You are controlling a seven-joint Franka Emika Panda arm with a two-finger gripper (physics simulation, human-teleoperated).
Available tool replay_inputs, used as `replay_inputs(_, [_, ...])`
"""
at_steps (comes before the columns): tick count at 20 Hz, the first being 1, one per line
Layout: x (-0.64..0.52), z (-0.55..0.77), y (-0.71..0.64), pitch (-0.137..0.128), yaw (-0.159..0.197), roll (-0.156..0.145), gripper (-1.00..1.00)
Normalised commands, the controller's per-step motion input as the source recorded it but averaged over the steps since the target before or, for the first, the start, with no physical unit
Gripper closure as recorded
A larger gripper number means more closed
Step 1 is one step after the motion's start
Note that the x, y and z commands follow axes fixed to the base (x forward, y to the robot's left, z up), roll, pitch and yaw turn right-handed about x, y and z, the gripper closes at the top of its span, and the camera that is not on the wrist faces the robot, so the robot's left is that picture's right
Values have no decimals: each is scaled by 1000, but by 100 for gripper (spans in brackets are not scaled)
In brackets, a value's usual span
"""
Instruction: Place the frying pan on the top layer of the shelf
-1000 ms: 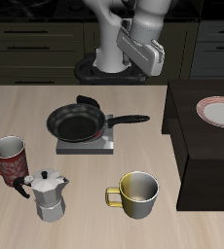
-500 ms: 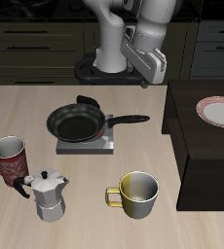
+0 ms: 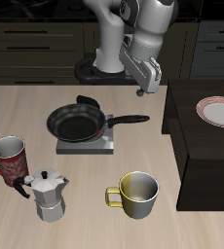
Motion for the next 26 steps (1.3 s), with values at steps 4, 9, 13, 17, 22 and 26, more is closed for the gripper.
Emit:
replay_inputs(4, [38,-320,115,55,-38,21,-100])
replay_inputs(9, [-89,-227,94,22,-85,58,-100])
replay_inputs(13, [-49,-219,16,42,-102,55,-100])
replay_inputs(17, [133,-127,57,55,-68,46,-100])
replay_inputs(22, [130,-152,-33,40,-57,16,-100])
replay_inputs(26, [6,-131,80,7,-14,17,-100])
